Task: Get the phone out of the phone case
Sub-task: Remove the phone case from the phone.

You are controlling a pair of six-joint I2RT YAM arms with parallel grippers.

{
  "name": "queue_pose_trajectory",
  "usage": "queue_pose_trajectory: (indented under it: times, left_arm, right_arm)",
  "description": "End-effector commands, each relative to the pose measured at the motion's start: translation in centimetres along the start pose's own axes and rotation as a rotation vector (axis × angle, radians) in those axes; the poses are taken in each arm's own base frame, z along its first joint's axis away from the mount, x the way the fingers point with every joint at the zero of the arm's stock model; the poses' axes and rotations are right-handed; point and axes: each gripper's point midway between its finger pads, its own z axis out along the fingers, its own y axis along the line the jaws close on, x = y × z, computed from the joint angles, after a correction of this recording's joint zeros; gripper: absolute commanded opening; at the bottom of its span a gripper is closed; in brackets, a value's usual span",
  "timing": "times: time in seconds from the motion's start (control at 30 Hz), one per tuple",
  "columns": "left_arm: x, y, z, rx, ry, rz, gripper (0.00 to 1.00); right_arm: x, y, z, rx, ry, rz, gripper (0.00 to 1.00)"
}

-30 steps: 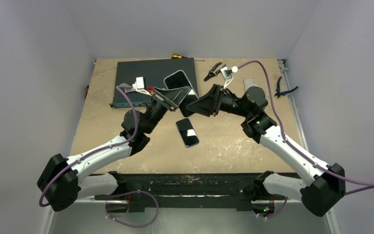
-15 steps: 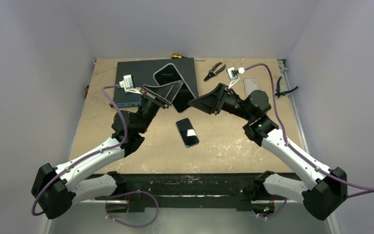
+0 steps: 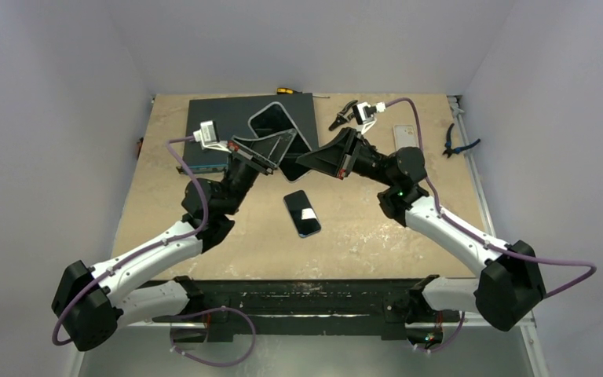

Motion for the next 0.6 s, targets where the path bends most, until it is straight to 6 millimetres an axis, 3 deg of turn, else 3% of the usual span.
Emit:
queue_pose_trajectory:
  times: [0.0,0.03,0.17,0.3,0.4,0.57]
  left_arm:
    - [-1.9,-2.2,0.5,0.047,-0.057,0.042,0.00]
    - [-1.7,-2.1,0.6,0.029,-0.044,0.055,0.00]
    - [-1.0,-1.2,0.8,-0.052,0.031,0.105,0.25]
    - [-0.9,-1.2,0.2,-0.067,0.094,0.137,0.43]
    - [-1.5,-1.6,-0.4,-0.038,0.142,0.145,0.48]
    - [-1.3,-2.5,-0.7,0.040,0.231,0.116,0.48]
  right_arm:
    - [0.8,4.7,-0.3,-0.131,0.075,-0.052,0.03]
    - [1.1,4.7,-0.3,-0.125,0.093,-0.068,0.00]
    - [1.0,4.7,-0.7,-0.087,0.121,-0.088,0.00]
    - [0.3,4.7,-1.6,-0.056,0.153,-0.114,0.00]
    - [0.0,4.3,-2.5,-0.022,0.186,-0.152,0.00]
    - [0.1,4.1,-2.9,0.017,0.217,-0.197,0.00]
